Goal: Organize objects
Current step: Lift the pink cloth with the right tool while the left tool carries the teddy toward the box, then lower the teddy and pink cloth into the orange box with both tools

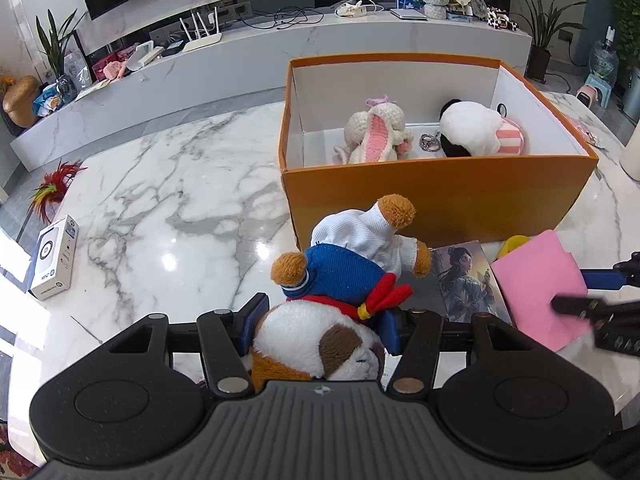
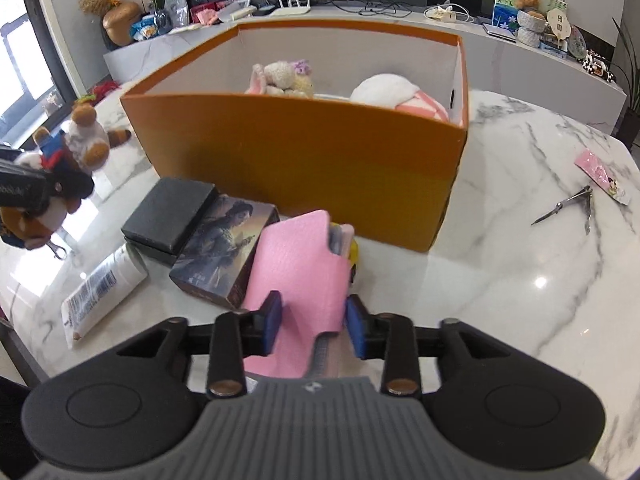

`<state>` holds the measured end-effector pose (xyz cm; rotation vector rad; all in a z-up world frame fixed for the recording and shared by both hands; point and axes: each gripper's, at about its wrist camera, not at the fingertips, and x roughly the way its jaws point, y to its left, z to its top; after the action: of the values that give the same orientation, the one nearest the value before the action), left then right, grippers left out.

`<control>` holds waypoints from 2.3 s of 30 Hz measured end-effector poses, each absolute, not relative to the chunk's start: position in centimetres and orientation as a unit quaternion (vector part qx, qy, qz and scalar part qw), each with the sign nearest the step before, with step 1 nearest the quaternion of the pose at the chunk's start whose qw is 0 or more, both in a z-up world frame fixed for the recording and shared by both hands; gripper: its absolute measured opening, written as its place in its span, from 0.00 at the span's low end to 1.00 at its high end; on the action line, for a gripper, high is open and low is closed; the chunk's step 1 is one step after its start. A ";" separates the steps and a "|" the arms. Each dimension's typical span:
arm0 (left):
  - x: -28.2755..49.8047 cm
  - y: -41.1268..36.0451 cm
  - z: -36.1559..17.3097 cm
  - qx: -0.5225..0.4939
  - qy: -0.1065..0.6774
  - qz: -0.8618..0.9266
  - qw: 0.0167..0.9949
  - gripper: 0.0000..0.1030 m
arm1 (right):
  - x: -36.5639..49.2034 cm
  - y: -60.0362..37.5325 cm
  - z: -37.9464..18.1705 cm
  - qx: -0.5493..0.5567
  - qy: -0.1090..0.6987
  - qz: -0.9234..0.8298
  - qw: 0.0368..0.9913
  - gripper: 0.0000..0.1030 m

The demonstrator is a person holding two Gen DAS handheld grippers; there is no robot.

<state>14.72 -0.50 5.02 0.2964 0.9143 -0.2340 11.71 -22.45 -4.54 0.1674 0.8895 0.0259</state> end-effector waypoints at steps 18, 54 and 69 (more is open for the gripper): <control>15.2 0.7 4.9 0.138 0.443 -0.111 0.879 0.64 | 13.2 -21.1 -7.4 0.053 0.458 0.003 0.887 0.78; 28.0 -5.5 6.1 0.026 0.381 -0.139 0.914 0.57 | 24.4 -26.4 1.1 0.160 0.338 -0.048 0.926 0.77; 29.2 -8.7 3.9 0.063 0.407 -0.124 0.903 0.57 | 27.8 -27.3 -2.9 0.173 0.420 -0.025 0.890 0.77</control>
<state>29.25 -8.68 3.93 0.1309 0.8410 -0.2565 27.78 -27.32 -2.93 0.3596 0.8726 -0.0516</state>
